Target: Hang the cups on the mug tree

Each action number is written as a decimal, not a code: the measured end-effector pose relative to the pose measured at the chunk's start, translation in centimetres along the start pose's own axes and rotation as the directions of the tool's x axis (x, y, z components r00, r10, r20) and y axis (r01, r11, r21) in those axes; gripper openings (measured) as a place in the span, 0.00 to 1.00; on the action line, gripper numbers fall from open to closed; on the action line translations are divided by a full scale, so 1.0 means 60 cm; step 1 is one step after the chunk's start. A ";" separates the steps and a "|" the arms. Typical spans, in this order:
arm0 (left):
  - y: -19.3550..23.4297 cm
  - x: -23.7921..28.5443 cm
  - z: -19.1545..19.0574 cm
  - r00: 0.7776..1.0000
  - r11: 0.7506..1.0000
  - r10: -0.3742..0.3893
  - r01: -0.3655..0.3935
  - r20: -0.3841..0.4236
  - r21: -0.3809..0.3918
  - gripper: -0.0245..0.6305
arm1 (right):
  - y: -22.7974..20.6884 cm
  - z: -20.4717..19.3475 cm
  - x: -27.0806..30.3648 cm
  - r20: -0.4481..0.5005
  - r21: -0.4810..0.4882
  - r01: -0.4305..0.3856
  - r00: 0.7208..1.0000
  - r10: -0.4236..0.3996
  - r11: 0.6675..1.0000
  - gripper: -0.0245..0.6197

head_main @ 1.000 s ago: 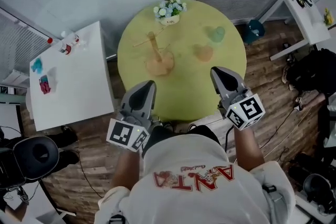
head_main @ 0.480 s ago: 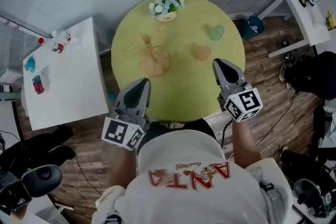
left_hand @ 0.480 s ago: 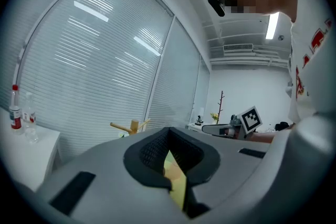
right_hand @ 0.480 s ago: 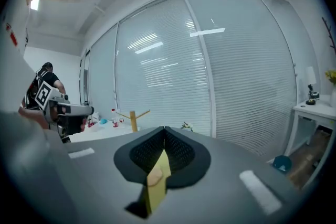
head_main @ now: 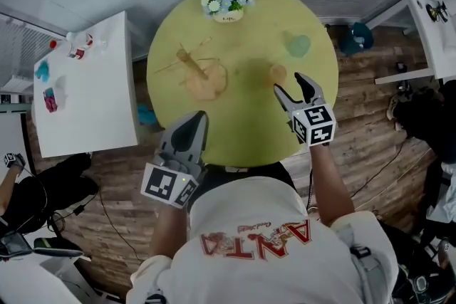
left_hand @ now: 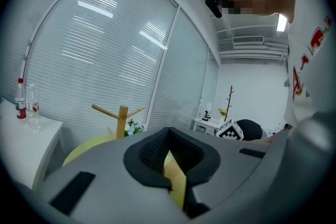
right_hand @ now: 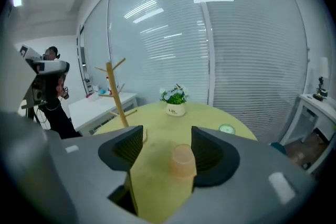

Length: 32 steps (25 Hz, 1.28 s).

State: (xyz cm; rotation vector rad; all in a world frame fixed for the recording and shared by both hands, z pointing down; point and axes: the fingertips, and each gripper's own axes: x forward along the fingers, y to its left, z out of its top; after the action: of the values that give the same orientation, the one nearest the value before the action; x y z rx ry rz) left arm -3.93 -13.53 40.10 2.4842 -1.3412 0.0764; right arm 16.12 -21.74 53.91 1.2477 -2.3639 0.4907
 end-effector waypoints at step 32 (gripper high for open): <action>0.070 -0.054 -0.026 0.992 0.990 0.128 -0.129 -0.011 -0.055 0.05 | -0.011 0.018 0.141 0.003 0.187 -0.043 0.999 0.043 0.981 0.42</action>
State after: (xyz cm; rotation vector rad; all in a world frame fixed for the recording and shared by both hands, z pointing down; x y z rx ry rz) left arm -9.03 -12.57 42.00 2.3479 -1.4790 0.0766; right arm 12.15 -28.46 57.47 1.2771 -2.3932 0.7427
